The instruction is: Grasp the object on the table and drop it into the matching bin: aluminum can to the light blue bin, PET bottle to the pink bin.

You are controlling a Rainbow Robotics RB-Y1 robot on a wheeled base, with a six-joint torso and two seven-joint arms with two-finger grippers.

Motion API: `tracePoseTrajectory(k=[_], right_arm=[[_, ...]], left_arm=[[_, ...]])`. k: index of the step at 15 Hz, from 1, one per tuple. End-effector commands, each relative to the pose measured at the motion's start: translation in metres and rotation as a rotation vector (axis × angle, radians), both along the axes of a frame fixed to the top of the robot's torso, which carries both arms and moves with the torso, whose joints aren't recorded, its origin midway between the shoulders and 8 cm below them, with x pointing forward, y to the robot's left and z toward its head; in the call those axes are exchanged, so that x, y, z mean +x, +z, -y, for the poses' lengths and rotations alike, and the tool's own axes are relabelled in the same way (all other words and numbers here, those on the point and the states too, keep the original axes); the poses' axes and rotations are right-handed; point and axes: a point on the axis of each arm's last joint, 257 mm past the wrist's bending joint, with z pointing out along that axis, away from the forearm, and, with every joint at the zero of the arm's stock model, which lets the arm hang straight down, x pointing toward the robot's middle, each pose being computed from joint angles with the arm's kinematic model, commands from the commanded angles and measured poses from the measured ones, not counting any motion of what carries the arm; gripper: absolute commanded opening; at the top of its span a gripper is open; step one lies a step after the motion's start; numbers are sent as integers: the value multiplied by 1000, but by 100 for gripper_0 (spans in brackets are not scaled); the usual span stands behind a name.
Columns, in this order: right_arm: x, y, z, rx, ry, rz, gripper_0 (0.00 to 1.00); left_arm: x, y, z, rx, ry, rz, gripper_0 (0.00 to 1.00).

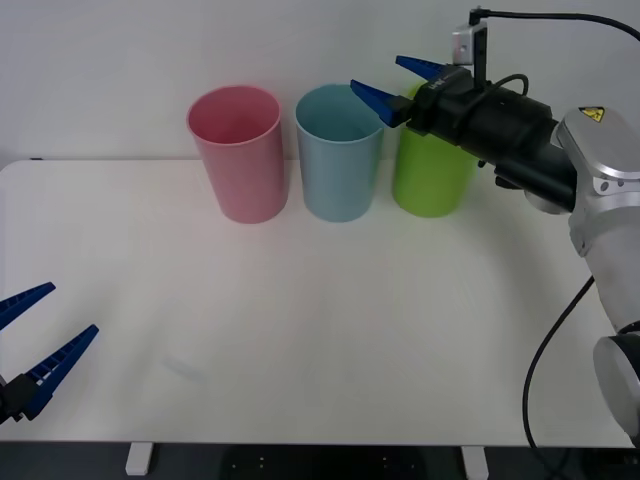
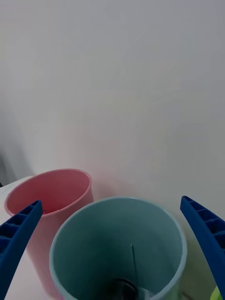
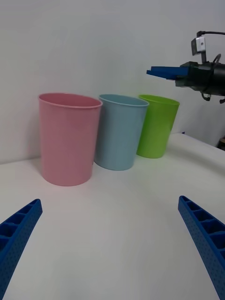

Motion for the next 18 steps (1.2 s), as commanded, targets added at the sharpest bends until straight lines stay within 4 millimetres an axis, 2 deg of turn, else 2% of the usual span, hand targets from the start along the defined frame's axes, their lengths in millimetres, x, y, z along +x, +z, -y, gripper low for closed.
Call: tracePoseTrajectory(k=[1, 6, 13, 18], right_arm=[[-24, -5, 16, -8, 19, 23, 100], [-73, -39, 47, -67, 20, 44, 100], [-139, -103, 87, -200, 12, 78, 100], [-184, -130, 116, -219, -3, 43, 100]], left_arm=[[0, 0, 0, 0, 0, 0, 100], [0, 0, 0, 0, 0, 0, 100], [0, 0, 0, 0, 0, 0, 100], [0, 0, 0, 0, 0, 0, 100]])
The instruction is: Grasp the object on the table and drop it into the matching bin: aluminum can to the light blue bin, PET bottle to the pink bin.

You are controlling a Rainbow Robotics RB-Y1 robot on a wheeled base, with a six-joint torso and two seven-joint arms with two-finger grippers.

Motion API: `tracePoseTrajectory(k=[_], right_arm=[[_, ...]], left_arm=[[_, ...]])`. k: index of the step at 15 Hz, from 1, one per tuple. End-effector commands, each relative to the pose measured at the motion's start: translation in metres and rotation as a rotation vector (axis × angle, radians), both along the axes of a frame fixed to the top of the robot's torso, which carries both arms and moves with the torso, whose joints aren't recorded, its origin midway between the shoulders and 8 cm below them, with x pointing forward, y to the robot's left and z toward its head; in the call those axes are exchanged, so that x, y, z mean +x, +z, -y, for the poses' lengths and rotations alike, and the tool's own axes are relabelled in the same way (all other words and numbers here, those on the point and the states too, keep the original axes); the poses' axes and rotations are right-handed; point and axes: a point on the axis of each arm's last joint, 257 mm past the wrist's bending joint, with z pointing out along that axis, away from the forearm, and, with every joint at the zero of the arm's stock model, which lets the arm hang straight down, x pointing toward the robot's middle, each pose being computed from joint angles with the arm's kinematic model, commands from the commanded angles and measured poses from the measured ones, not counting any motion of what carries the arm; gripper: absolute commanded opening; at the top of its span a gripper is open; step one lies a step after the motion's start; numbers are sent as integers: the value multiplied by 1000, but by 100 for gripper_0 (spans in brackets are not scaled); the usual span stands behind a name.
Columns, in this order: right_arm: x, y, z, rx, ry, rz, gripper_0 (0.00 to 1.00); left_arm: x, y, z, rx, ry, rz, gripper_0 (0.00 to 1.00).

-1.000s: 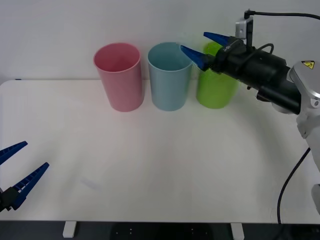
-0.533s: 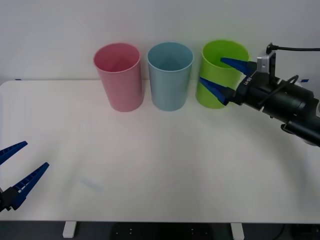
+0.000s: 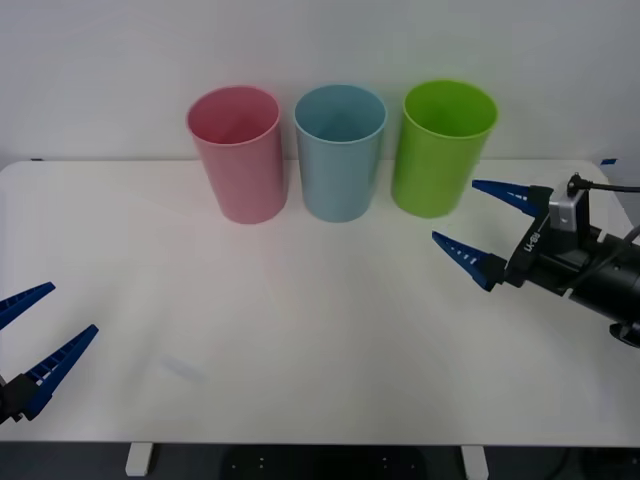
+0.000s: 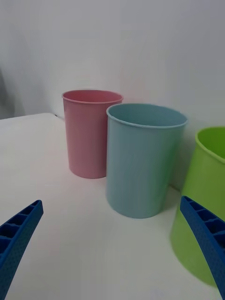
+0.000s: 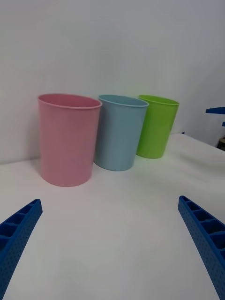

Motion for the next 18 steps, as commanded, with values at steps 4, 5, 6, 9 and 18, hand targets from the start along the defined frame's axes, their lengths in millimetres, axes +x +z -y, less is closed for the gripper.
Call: tracePoseTrajectory(k=[4, 5, 6, 9, 18], right_arm=[[-52, -26, 34, -9, -4, -58, 100], [-59, -27, 39, -15, 6, -61, 100], [-67, -27, 44, -17, 16, -65, 100], [-81, -26, 50, -17, 43, -65, 100], [-91, -30, 54, 4, 31, -77, 100]], left_arm=[[0, 0, 0, 0, 0, 0, 100], [0, 0, 0, 0, 0, 0, 100], [0, 0, 0, 0, 0, 0, 100], [0, 0, 0, 0, 0, 0, 100], [0, 0, 0, 0, 0, 0, 100]])
